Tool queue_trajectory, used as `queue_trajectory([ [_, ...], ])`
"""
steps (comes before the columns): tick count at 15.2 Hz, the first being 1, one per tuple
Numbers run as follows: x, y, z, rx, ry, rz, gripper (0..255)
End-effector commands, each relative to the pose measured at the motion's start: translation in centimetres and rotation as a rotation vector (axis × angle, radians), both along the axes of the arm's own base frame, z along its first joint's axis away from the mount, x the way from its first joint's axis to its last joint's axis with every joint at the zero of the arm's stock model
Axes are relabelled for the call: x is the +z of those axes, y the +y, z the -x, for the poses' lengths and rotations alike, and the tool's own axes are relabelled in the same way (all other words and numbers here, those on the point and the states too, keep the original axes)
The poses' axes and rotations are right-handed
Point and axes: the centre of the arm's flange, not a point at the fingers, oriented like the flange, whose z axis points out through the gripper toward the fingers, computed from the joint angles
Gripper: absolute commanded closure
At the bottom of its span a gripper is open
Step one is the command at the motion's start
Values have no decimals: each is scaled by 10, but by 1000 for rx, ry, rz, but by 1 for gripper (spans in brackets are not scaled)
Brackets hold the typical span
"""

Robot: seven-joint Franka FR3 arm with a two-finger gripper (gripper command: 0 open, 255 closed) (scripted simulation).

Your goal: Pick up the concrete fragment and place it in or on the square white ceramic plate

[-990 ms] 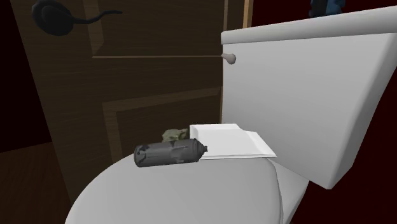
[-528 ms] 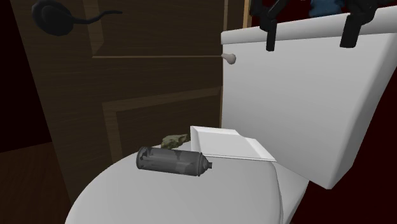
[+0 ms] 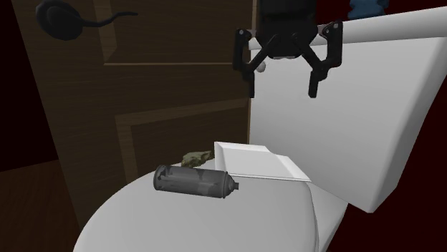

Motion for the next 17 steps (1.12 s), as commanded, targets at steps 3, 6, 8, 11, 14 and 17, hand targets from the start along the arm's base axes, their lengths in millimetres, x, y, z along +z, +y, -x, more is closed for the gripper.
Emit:
queue_trajectory([
  [3,-31,36,-28,12,0,-3,0],
  [6,-53,62,-46,21,0,-4,0],
  [8,-68,80,-58,27,0,-5,0],
  [11,-91,107,-76,36,0,-6,0],
  [14,-113,134,-94,45,1,-7,0],
  [17,-136,161,-111,54,1,-9,0],
])
